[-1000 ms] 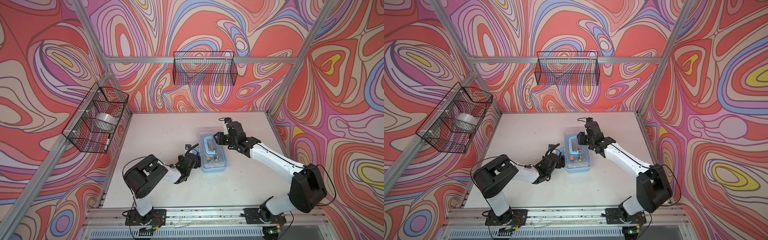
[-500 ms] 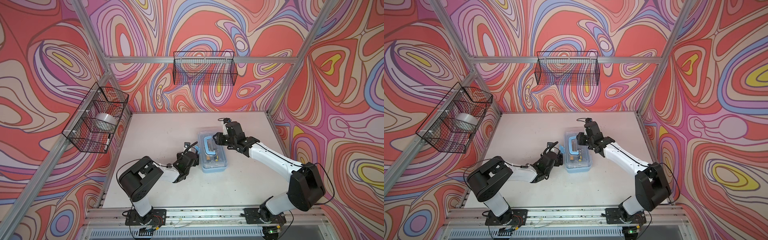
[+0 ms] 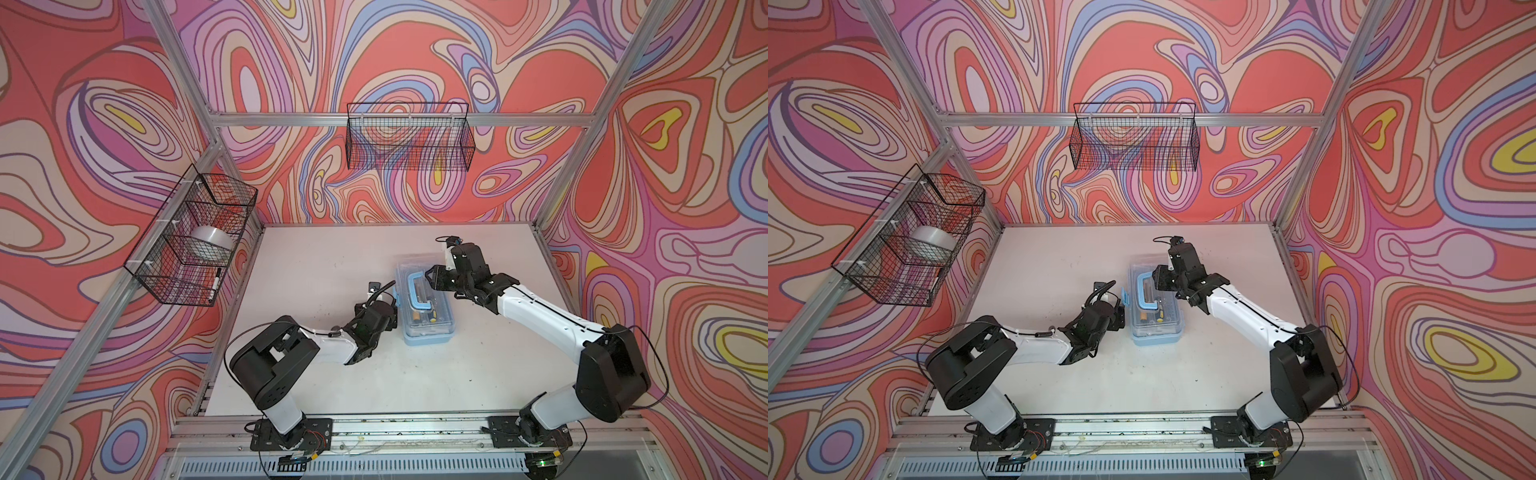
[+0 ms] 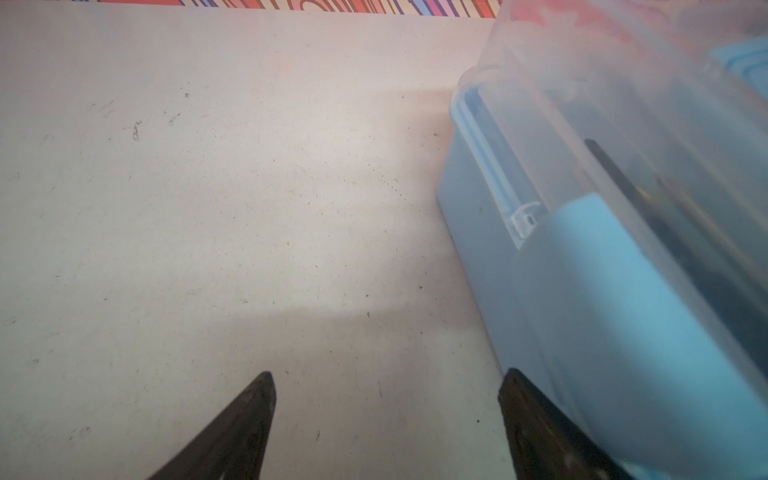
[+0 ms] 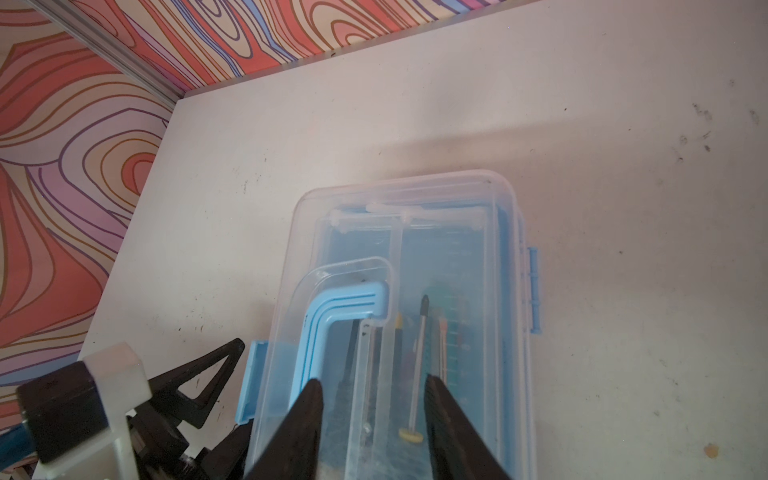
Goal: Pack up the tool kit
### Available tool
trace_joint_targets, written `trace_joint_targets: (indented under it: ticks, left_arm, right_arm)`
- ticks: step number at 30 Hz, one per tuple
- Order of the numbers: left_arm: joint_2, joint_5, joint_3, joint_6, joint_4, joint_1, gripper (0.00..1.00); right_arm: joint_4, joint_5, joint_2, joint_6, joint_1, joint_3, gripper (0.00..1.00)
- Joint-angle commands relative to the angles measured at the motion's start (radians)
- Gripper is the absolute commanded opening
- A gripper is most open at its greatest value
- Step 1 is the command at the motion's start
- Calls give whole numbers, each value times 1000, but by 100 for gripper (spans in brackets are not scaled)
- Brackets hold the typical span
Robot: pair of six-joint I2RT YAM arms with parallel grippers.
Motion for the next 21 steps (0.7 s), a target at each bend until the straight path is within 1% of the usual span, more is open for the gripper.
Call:
trace_joint_targets:
  ticks: [1, 4, 6, 14, 17, 21]
  left_arm:
    - [-38, -3, 23, 2, -41, 9, 82]
    - [-49, 9, 28, -4, -62, 12, 80]
    - [-54, 17, 33, -13, -81, 13, 75]
    - [-74, 59, 34, -56, -105, 22, 65]
    - [-84, 88, 30, -70, -104, 32, 63]
    - [-95, 114, 25, -96, -100, 49, 63]
  right_arm:
    - [9, -11, 4, -7, -5, -4, 42]
    - [11, -16, 4, -4, -6, -8, 42]
    - [14, -18, 3, -3, -6, -11, 42]
    - [19, -30, 1, 0, -6, -28, 42]
    - [22, -31, 0, 3, -6, -32, 42]
    - [24, -29, -4, 2, -5, -38, 42]
